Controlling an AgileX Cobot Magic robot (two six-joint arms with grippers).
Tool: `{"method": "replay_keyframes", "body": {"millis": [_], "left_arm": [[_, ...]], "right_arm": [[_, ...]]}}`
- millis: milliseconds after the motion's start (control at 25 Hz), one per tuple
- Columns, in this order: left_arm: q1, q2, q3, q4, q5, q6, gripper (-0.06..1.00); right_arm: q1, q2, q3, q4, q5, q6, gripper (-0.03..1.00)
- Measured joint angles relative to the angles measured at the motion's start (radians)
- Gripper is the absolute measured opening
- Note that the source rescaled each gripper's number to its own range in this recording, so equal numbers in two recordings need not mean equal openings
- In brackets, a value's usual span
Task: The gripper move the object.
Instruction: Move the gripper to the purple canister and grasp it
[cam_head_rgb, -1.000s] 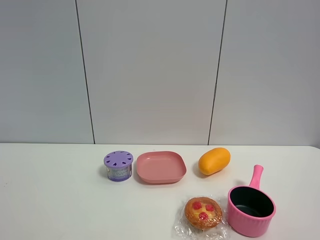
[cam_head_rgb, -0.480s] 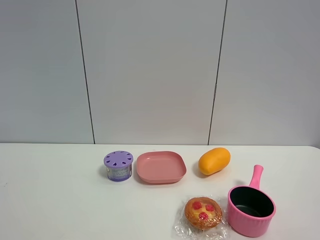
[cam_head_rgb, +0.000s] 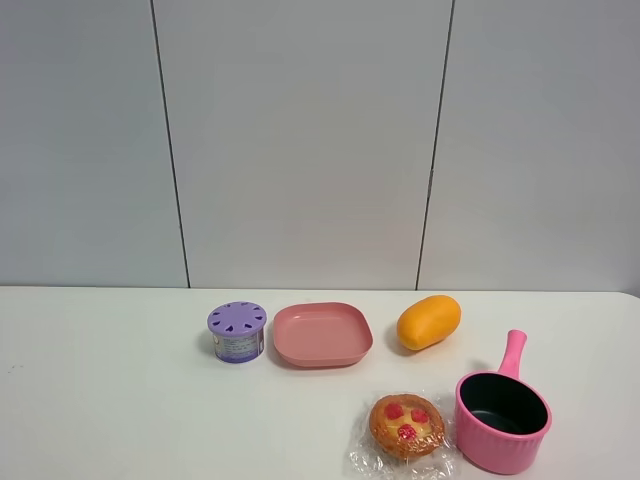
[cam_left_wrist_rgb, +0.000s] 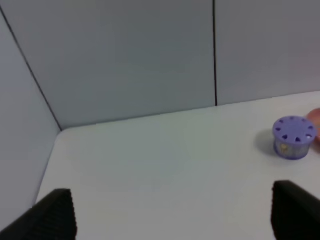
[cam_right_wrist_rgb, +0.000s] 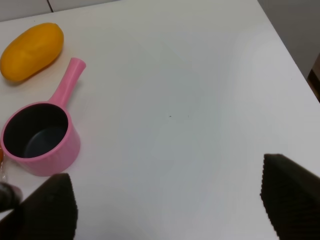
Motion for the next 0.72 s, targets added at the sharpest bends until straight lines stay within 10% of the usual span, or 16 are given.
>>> {"method": "replay_keyframes", "body": {"millis": [120, 480, 720], "left_arm": [[0.0, 0.141, -0.086, -0.086, 0.02, 0.098, 0.27], [0.0, 0.551, -0.108, -0.728, 0.001, 0.641, 0.17], [0.0, 0.771, -0.115, -0.941, -0.116, 0.929, 0.17]], "right_arm": [[0.0, 0.0, 0.0, 0.0, 0.0, 0.0, 1.0], [0.0, 0.0, 0.0, 0.0, 0.0, 0.0, 1.0], [0.0, 0.0, 0.0, 0.0, 0.0, 0.0, 1.0]]}}
